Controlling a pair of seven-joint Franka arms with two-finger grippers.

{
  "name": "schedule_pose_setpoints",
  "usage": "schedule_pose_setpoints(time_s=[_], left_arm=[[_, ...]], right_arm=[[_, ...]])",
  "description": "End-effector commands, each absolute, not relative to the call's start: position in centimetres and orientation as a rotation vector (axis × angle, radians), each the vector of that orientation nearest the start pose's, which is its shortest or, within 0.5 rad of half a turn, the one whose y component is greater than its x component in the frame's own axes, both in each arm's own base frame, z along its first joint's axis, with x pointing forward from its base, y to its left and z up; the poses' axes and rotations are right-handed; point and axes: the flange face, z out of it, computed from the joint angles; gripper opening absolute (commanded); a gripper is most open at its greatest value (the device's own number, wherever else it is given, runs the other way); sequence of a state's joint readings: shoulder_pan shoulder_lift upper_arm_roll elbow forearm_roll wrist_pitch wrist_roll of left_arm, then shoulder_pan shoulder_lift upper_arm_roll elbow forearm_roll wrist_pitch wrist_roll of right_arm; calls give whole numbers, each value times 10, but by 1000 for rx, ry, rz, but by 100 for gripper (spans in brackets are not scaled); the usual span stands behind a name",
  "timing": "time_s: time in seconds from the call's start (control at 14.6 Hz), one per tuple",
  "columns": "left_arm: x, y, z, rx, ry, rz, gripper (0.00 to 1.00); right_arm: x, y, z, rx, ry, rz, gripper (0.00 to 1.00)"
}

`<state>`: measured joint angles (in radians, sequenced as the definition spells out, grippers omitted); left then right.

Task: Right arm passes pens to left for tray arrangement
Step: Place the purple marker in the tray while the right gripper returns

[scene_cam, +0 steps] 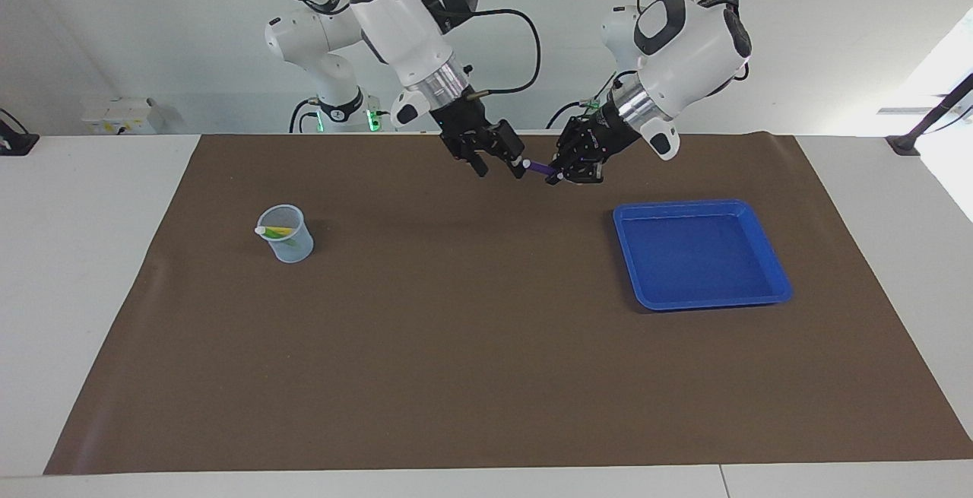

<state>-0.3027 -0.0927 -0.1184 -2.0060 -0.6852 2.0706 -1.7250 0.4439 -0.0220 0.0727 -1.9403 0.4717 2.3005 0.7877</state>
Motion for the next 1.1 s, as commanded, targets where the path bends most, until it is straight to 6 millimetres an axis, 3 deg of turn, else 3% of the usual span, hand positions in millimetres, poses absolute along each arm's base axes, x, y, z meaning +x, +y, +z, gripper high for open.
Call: schedule_pose_setpoints(time_s=[0.0,0.27,0.41,0.48,0.68,0.82,1.03], left_arm=[[488,-241,523,1942,1814,-567,0],[501,-205,515,2075,1634,-490,0],[507,-182,504,2220,1501,-425,0],[508,-174,500,2290,1440,-395,0],[512,-142,471,2575,1112,-298,0],[517,-113,444,2783,787,-256,0],[525,-77,420,2962,339,-205,0]], right_arm=[[516,240,531,-2629,361,-38,100],[539,122,516,-2742,-5,-32,100],[549,61,501,-2753,-207,-50,100],[556,41,492,-2745,-324,-62,100],[582,-2,488,-2791,-934,-42,100],[587,-30,475,-2673,-1293,3,100],[579,-65,443,-2561,-1497,-3,100]])
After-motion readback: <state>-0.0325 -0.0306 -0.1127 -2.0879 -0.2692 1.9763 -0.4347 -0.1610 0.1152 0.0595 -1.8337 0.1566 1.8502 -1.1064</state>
